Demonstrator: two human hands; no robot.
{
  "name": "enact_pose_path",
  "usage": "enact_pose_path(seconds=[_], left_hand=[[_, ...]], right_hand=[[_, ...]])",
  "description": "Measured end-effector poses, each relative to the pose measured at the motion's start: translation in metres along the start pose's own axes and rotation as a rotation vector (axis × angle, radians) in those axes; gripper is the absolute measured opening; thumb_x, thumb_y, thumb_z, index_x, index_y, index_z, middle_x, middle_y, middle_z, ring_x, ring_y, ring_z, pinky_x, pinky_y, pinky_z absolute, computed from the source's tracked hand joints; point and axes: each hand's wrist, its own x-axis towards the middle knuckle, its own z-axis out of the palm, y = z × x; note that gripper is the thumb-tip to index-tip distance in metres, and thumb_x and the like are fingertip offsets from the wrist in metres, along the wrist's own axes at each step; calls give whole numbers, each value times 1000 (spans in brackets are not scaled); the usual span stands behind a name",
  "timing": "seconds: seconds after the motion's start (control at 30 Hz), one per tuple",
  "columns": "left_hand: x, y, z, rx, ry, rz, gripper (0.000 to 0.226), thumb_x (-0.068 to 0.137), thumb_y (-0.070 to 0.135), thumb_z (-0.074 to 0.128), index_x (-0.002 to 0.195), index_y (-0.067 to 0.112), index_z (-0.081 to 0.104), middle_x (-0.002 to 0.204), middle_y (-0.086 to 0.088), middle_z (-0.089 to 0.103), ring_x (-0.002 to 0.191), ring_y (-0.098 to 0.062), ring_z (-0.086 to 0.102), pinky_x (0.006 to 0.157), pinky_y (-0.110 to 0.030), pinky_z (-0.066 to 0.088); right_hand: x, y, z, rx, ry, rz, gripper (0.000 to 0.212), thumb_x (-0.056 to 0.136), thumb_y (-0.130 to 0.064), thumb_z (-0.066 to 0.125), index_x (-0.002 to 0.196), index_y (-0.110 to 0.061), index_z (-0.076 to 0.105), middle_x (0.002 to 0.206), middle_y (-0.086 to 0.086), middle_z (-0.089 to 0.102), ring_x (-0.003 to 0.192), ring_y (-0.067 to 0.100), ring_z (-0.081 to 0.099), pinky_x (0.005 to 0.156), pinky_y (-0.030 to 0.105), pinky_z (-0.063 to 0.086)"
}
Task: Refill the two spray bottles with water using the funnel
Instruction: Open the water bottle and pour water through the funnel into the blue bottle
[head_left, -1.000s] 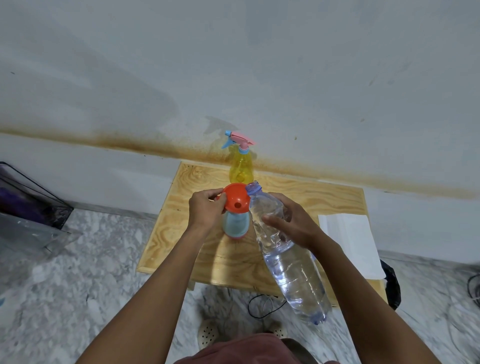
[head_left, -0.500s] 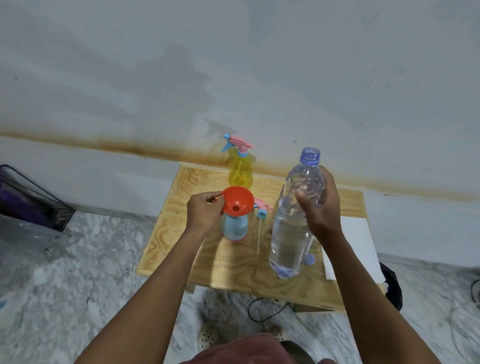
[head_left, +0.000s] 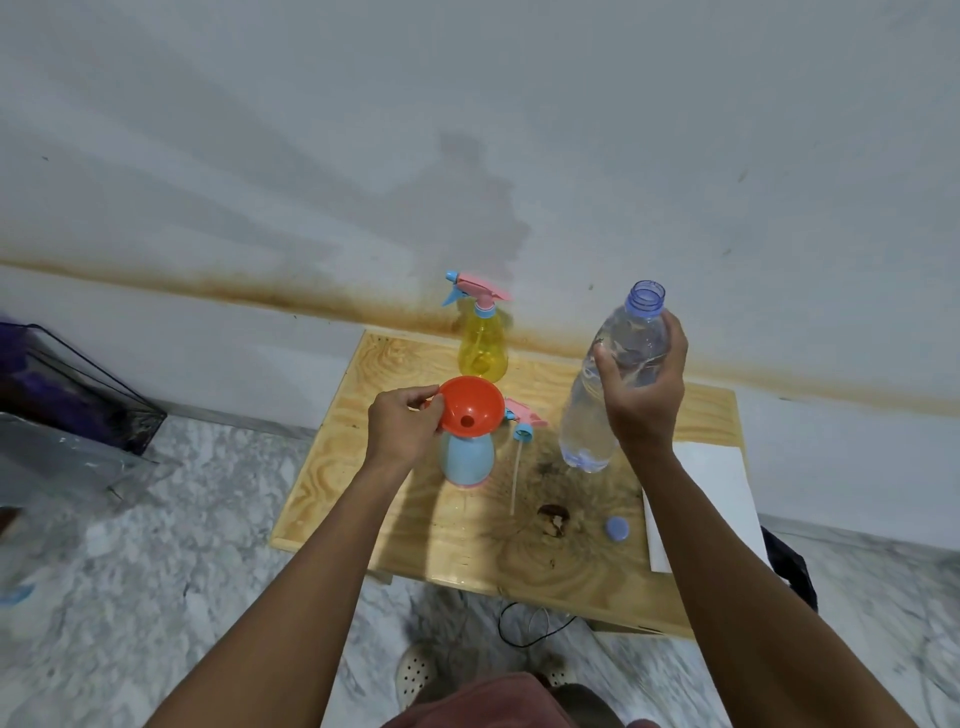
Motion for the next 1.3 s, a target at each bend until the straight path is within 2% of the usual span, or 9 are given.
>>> enact_pose_path(seconds=[0.33, 0.47, 0.63, 0.77, 0.87, 1.0, 1.1, 1.2, 1.3], left_hand=[[0, -2, 0, -30, 0, -10, 24, 91, 7, 68, 114, 0, 72, 84, 1, 64, 73, -14, 68, 73, -39, 63], [0, -4, 0, -32, -2, -11, 24, 91, 8, 68, 114, 1, 72, 83, 1, 64, 73, -16, 68, 75, -42, 63], [-2, -5, -2, -35, -3, -1, 24, 91, 9, 68, 114, 2, 72, 82, 0, 63, 75, -21, 68, 73, -42, 63], [-1, -7, -2, -36, -9, 2, 22, 91, 10, 69, 111, 5, 73, 80, -2, 60, 75, -24, 69, 73, -46, 63], [0, -9, -2, -36, -4, 11, 21, 90, 11, 70, 111, 7, 74, 79, -2, 60, 80, -32, 72, 72, -48, 63], [2, -14, -3, -43, -22, 27, 22, 90, 16, 71, 111, 11, 75, 84, 0, 62, 87, -34, 72, 75, -48, 62], [2, -15, -4, -82, -63, 22, 22, 94, 20, 66, 113, 12, 74, 95, 0, 68, 84, -28, 73, 75, -46, 63], [3, -19, -9, -113, -99, 5, 25, 101, 22, 54, 120, 19, 70, 111, -2, 69, 83, -19, 72, 75, -34, 61], [8, -32, -13, -76, -151, 1, 32, 102, 15, 49, 130, 26, 62, 121, 0, 62, 85, -14, 65, 70, -24, 54]], right_hand=[[0, 13, -7, -38, 46, 10, 72, 82, -27, 76, 142, -22, 37, 138, 4, 51, 127, 20, 54, 106, 40, 48], [-3, 14, -9, -71, 32, 33, 73, 84, -25, 77, 143, -21, 35, 142, -2, 47, 133, 14, 48, 110, 31, 44], [-16, 7, -4, -120, 114, 143, 96, 79, -39, 81, 153, -12, 26, 152, 7, 36, 141, 13, 36, 108, 11, 34], [-66, -4, 15, -286, 370, 61, 71, 79, -42, 75, 128, -2, 42, 123, 14, 45, 115, 29, 47, 95, 42, 47], [-102, -14, 40, -214, 87, 196, 44, 87, -36, 70, 117, -12, 50, 108, -1, 50, 93, 15, 51, 79, 37, 48], [-97, -15, 69, -181, -314, 463, 51, 89, -48, 65, 130, -21, 52, 122, -2, 54, 107, 16, 59, 93, 37, 51], [-80, -15, 78, -213, -405, 555, 42, 92, -40, 62, 127, -16, 59, 116, 2, 66, 104, 18, 64, 92, 36, 52], [-71, -14, 80, -249, -423, 521, 24, 89, -25, 59, 107, -15, 71, 97, 3, 73, 88, 22, 71, 86, 47, 58], [-63, -15, 77, -273, -406, 508, 16, 89, -18, 58, 94, -13, 73, 79, 2, 73, 76, 24, 72, 77, 45, 60]])
